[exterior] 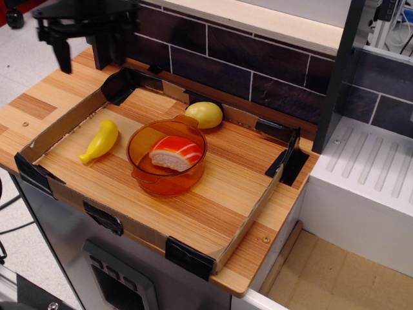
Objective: Take sushi out of pot
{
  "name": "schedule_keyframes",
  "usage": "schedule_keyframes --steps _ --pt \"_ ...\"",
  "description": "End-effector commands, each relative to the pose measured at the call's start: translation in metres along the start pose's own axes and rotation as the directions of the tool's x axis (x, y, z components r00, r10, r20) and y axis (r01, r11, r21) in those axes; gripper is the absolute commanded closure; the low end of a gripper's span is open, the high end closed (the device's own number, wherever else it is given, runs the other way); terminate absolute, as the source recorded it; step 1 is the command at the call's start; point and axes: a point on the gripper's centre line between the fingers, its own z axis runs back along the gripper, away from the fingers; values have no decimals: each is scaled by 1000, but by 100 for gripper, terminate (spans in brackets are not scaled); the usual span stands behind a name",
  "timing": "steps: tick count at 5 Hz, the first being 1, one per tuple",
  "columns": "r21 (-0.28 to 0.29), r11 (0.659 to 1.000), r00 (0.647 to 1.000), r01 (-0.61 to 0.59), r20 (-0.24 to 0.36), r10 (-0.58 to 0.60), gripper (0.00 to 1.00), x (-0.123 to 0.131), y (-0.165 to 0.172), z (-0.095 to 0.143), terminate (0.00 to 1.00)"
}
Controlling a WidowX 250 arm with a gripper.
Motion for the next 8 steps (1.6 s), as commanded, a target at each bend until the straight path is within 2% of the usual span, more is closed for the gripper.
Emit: schedule_keyframes --steps 1,2,3,4,6,7,8 --pt "-73 959 962 -274 -6 274 0 -13 -24 33 0" --pt "-109 852 858 -512 -22 513 0 -23 -27 32 0" --pt "-94 728 733 -679 -45 679 0 -39 -28 30 0" --pt "-46 669 670 -742 -65 739 0 -55 -33 25 0" --pt "-36 686 686 -726 -99 721 0 -80 -44 4 0" --pt "-63 693 695 -718 -98 712 0 -87 -49 -4 0" --pt "-79 686 690 -724 -83 719 0 -86 -52 -12 0"
